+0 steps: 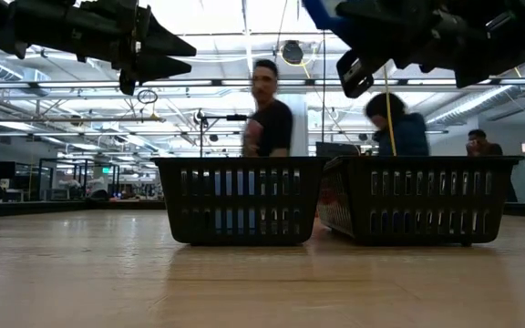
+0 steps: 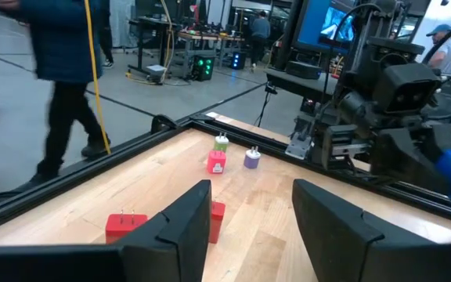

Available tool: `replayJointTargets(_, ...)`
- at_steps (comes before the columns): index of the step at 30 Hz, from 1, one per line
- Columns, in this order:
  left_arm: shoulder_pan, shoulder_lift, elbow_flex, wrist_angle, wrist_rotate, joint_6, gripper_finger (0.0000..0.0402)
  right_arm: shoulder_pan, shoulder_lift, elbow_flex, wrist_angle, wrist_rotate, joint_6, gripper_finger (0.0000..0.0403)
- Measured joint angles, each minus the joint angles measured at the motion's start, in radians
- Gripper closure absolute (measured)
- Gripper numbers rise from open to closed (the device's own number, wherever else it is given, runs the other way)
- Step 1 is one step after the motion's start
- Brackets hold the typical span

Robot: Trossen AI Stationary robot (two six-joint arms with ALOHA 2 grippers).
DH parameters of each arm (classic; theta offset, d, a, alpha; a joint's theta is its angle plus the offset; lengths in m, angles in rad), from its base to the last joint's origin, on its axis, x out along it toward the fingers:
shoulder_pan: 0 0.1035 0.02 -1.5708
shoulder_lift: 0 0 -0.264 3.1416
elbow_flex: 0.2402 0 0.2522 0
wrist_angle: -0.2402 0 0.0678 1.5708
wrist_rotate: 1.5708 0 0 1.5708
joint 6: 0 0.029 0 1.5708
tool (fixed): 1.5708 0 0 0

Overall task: Pick & Place Office items
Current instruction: Put the blue digital clock into the right black basket

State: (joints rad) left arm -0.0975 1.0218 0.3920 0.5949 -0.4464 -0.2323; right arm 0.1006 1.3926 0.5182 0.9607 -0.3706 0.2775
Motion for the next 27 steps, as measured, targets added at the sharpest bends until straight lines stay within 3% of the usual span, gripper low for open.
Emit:
replayJointTargets(14, 0.0, 0.0, 0.0, 0.0, 0.0, 0.0, 0.0253, 0.017, 0.0, 0.0, -0.001, 0.005, -0.029, 0.0347)
replayJointTargets(21, 0.0, 0.0, 0.0, 0.0, 0.0, 0.0, 0.0247, 0.019, 0.0, 0.0, 0.005, 0.059, -0.032, 0.0347)
replayJointTargets(27, 0.0, 0.0, 0.0, 0.0, 0.0, 0.0, 0.023, 0.033, 0.0, 0.0, 0.161, 0.057, -0.012, 0.0347)
